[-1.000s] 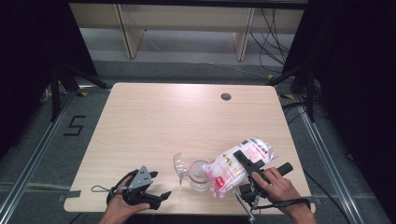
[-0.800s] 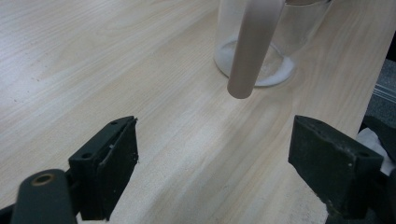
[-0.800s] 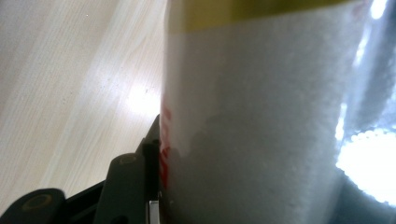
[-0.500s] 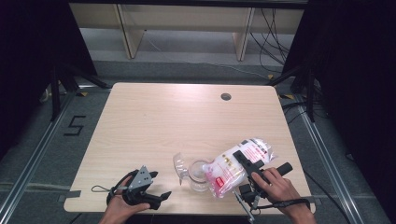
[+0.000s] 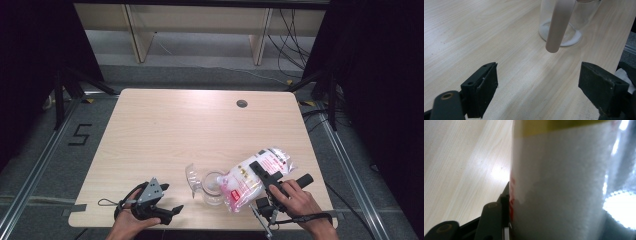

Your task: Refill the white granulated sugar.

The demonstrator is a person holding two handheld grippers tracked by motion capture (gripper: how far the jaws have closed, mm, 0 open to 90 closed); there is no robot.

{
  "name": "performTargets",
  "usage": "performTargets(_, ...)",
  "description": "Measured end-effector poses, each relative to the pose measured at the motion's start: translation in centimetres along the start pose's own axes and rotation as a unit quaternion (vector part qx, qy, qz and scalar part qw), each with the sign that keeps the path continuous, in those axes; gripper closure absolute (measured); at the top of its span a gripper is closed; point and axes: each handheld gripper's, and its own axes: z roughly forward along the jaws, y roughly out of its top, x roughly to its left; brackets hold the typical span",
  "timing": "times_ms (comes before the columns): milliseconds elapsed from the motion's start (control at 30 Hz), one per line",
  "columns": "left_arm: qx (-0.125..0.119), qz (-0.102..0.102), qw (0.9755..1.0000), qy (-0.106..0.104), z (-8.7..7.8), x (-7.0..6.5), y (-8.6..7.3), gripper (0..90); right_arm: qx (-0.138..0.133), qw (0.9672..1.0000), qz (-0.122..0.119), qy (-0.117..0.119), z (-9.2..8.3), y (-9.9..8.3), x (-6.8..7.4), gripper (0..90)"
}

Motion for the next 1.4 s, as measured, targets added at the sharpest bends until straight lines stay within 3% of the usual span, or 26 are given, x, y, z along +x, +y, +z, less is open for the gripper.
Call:
performTargets(67, -0.002, -0.002, 1.0, -0.001, 0.02, -0.03, 0.0, 15.4, 0.006, 0.9999, 0.008, -0.002, -0.1, 0.01, 0.2, 51.8)
performTargets(433, -0.001, -0.003, 1.0, 0.0, -0.03, -0.07, 0.02, 15.4, 0.0, 0.9999, -0.005, -0.011, -0.08, 0.17, -0.22, 52.0)
performTargets(500, 0.009, 0.007, 0.9999, 0.004, -0.12, 0.11, 0.05, 15.4, 0.006, 0.9999, 0.006, -0.009, -0.18, 0.16, -0.02, 52.0)
performTargets(667, 0.009, 0.008, 0.9999, 0.004, -0.13, 0.14, 0.06, 15.4, 0.007, 0.9999, 0.008, -0.005, -0.2, 0.16, -0.05, 52.1)
performTargets(800, 0.011, 0.008, 0.9999, 0.0, -0.17, 0.18, 0.07, 15.4, 0.003, 1.0, -0.005, -0.004, -0.18, 0.13, -0.11, 52.2)
performTargets(867, 0.011, 0.009, 0.9999, 0.0, -0.18, 0.2, 0.06, 15.4, 0.003, 1.0, 0.004, -0.003, -0.23, 0.18, -0.06, 52.3)
performTargets(933, 0.003, -0.001, 1.0, -0.004, -0.11, 0.05, 0.05, 15.4, 0.002, 0.9999, 0.007, -0.009, -0.22, 0.16, 0.04, 52.3)
performTargets(1167, 0.003, 0.001, 1.0, -0.004, -0.14, 0.05, 0.06, 15.4, 0.005, 1.0, 0.006, -0.002, -0.27, 0.17, 0.0, 52.5)
performTargets(1400, 0.003, 0.0, 1.0, -0.004, -0.14, 0.06, 0.06, 15.4, 0.0, 0.9999, 0.006, -0.009, -0.29, 0.19, -0.08, 52.6)
